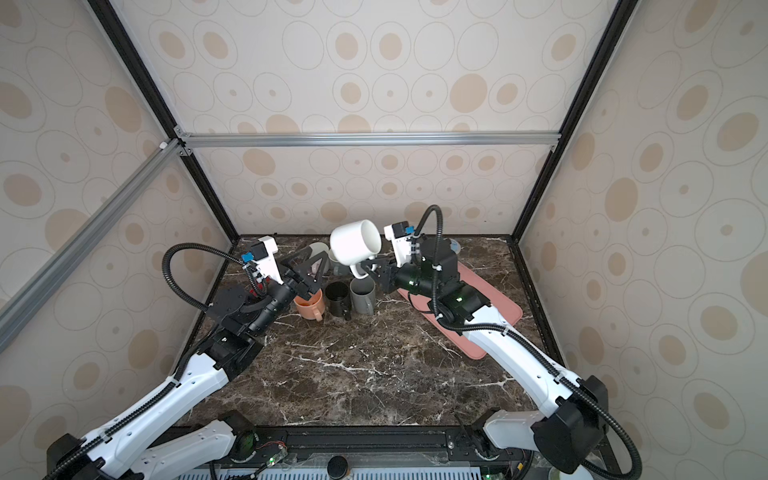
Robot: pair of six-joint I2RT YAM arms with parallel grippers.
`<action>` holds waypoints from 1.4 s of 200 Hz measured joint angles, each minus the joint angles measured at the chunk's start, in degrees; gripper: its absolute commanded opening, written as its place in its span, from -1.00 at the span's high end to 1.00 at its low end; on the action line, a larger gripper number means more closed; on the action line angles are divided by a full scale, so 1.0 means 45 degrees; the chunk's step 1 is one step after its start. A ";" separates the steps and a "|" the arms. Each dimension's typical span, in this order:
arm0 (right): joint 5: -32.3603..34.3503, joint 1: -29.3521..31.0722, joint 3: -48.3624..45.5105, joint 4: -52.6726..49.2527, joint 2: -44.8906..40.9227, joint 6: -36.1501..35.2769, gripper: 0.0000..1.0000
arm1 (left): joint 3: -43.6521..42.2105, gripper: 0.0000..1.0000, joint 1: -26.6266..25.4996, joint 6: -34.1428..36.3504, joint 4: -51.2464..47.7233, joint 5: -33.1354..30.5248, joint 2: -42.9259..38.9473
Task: Turn the mug right side up
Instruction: 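Lower the white mug upright onto the table beside the grey mugs with the right gripper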
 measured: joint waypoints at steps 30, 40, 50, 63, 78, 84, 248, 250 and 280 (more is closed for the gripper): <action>0.1049 0.1214 0.0393 -0.1685 0.0826 -0.1860 1.00 | -0.0248 -0.28 0.0000 0.0704 -0.1083 -0.1156 -0.0913; 0.1511 0.1569 0.0393 -0.2210 0.1107 -0.2390 1.00 | -0.0345 -0.28 0.0005 0.0884 -0.1316 -0.1491 -0.1180; 0.1943 0.1889 0.0393 -0.2686 0.1394 -0.2822 1.00 | -0.0437 -0.28 0.0010 0.1039 -0.1506 -0.1792 -0.1384; 0.2458 0.2327 0.0393 -0.3211 0.1797 -0.3293 1.00 | -0.0525 -0.28 0.0010 0.1185 -0.1705 -0.2142 -0.1559; 0.2875 0.2725 0.0389 -0.3711 0.2225 -0.3609 1.00 | -0.0559 -0.28 0.0015 0.1350 -0.1991 -0.2506 -0.1627; 0.3016 0.2866 0.0389 -0.3866 0.2395 -0.3691 1.00 | -0.0563 -0.28 0.0015 0.1394 -0.2079 -0.2618 -0.1627; 0.7325 0.3497 -0.0607 -0.6431 0.5217 -0.1025 0.98 | -0.1112 -0.34 0.0019 0.1967 -0.3201 -0.3657 -0.1885; 0.7329 0.3497 -0.0607 -0.6416 0.5221 -0.0996 0.97 | -0.1117 -0.35 0.0019 0.1972 -0.3220 -0.3662 -0.1889; 0.7349 0.3497 -0.0612 -0.6397 0.5221 -0.0641 0.65 | -0.1156 -0.36 0.0019 0.2006 -0.3366 -0.3672 -0.1967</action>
